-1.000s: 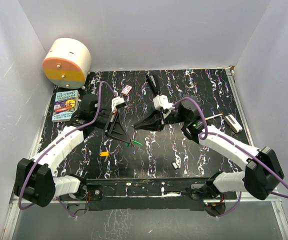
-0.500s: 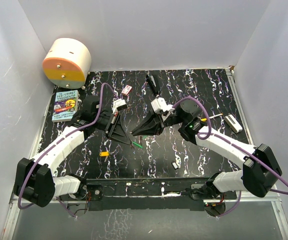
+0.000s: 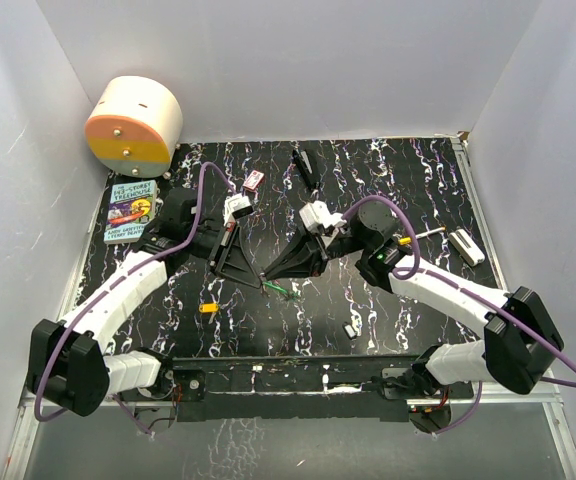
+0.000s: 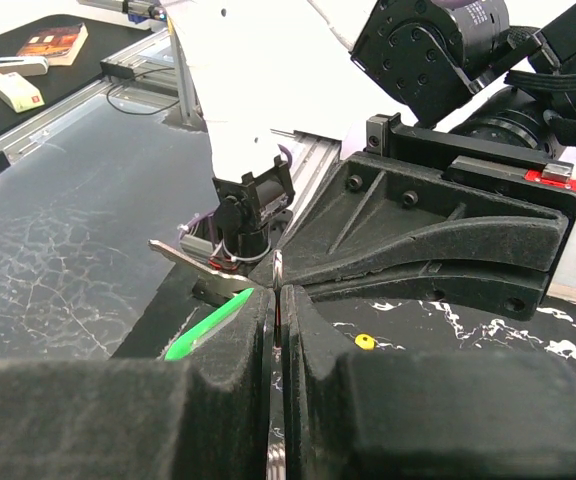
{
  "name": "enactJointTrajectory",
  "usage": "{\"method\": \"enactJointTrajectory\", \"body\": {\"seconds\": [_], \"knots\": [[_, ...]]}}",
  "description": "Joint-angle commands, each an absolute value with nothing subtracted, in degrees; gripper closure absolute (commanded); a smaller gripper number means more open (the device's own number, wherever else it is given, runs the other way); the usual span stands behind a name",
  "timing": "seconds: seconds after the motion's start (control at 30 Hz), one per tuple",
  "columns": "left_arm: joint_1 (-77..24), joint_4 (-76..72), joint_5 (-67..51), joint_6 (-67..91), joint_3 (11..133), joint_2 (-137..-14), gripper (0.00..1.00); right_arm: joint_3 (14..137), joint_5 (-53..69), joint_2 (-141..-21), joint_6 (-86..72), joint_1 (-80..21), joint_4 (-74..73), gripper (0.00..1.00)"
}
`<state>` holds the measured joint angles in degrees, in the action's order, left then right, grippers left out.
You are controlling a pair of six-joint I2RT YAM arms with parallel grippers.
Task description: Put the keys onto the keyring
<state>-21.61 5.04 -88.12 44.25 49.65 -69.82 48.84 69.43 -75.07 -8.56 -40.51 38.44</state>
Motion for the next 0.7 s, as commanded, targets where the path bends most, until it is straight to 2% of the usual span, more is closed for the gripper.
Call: {"method": "enactJointTrajectory", "body": {"seconds": [0.0, 0.67], "knots": [[-21.88, 5.81, -98.00, 43.08, 51.40, -67.30, 1.00, 49.30, 71.31, -74.88, -8.94, -40.91, 46.33, 0.93], [-21.90, 6.77, -98.06, 41.23, 53.93, -67.84, 1.00, 47.60, 70.75, -77.48, -12.51, -43.77, 50.71, 0.93]]}}
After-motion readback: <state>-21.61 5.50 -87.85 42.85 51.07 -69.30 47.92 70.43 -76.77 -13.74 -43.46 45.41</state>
